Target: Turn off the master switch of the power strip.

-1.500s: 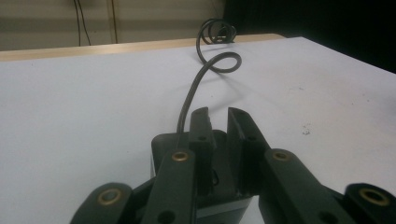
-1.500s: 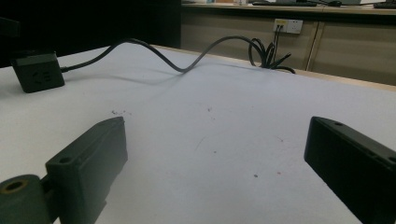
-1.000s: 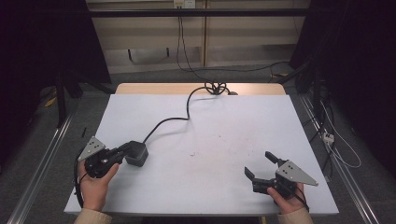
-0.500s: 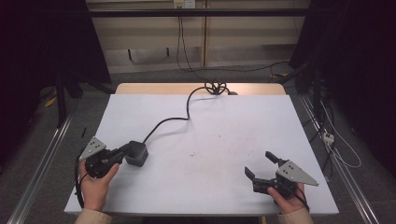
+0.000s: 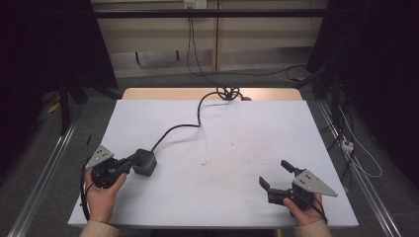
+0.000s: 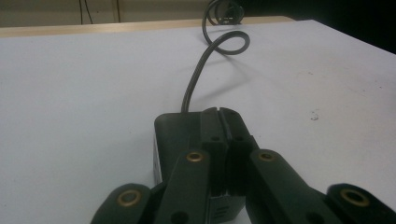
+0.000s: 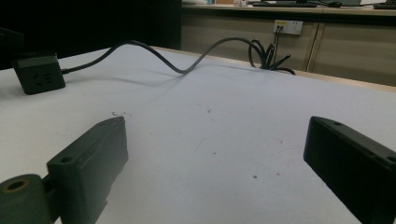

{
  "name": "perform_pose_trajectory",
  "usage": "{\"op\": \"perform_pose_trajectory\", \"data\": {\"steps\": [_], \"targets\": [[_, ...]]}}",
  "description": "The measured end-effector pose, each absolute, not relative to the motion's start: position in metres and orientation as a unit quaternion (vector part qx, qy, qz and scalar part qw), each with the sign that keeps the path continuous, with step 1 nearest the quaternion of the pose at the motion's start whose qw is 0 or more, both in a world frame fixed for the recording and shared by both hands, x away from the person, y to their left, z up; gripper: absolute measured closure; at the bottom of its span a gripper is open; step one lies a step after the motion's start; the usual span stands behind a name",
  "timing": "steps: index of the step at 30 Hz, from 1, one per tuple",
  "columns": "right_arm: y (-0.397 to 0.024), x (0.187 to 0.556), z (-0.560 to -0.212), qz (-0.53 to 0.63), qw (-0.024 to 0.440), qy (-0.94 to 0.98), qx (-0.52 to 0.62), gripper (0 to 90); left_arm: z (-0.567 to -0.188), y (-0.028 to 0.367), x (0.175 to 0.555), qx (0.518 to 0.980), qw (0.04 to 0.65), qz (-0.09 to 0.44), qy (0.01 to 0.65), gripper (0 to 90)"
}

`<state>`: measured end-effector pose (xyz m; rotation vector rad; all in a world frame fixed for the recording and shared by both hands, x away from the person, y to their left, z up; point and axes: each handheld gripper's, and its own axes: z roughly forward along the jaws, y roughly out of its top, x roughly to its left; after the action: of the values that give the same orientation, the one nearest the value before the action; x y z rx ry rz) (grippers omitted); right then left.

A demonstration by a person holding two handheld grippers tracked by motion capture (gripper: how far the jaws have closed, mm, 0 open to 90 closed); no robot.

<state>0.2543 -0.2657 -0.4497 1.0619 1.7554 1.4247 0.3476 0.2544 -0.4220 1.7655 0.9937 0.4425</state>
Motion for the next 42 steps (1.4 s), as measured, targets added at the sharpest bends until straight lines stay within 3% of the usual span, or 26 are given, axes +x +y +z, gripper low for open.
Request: {"op": "perform_pose_trajectory", "data": {"steps": [42], "targets": [[-0.2659,0.2542,-0.4489,0.541,0.316,0.668,0.402,5.8,-0.4252,0.2532,0.3496,0.739,0.496,0.177,0.42,90.0]]}}
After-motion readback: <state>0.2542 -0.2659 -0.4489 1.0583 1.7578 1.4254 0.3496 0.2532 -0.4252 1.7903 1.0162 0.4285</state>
